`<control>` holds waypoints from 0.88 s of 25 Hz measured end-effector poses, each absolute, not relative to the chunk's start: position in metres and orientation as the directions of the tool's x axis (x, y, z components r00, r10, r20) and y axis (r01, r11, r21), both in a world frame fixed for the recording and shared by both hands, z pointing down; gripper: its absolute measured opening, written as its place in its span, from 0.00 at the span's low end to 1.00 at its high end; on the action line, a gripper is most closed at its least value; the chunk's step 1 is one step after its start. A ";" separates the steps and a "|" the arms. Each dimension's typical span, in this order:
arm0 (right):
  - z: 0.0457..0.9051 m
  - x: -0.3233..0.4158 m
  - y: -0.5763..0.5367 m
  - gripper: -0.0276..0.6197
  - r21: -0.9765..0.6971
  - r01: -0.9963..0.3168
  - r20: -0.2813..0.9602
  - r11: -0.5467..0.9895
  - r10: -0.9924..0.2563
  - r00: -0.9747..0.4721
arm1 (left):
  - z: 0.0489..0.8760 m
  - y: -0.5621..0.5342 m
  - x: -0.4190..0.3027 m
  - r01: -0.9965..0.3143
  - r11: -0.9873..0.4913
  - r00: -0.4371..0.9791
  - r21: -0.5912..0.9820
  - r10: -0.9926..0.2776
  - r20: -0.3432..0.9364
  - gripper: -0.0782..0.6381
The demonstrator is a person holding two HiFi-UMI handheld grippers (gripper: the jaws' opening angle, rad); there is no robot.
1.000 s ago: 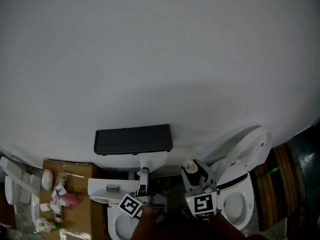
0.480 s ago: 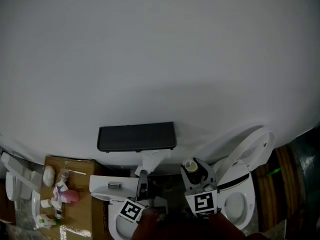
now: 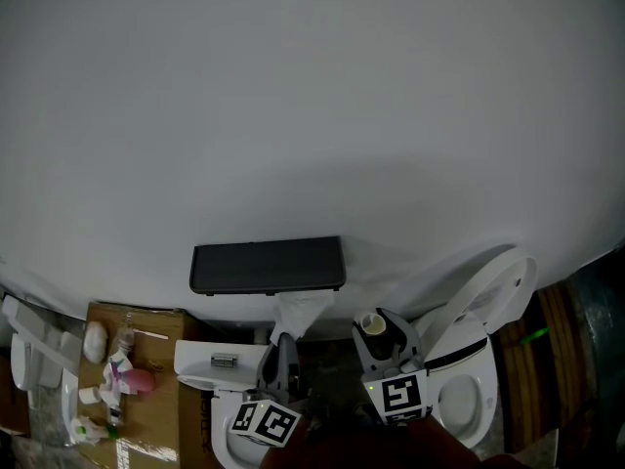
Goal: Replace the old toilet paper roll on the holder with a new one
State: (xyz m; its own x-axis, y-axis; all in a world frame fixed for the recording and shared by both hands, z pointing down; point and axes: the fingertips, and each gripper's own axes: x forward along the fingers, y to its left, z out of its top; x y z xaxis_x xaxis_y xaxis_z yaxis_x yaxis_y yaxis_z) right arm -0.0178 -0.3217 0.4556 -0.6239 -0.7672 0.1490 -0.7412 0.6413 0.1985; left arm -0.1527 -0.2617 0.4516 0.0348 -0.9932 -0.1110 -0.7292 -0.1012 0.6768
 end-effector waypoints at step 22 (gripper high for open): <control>0.454 -0.033 -0.312 0.33 0.150 -0.725 0.149 0.673 -0.740 -0.656 | 0.434 -0.241 -0.154 -0.992 0.125 -0.125 0.028 -0.992 -0.003 0.22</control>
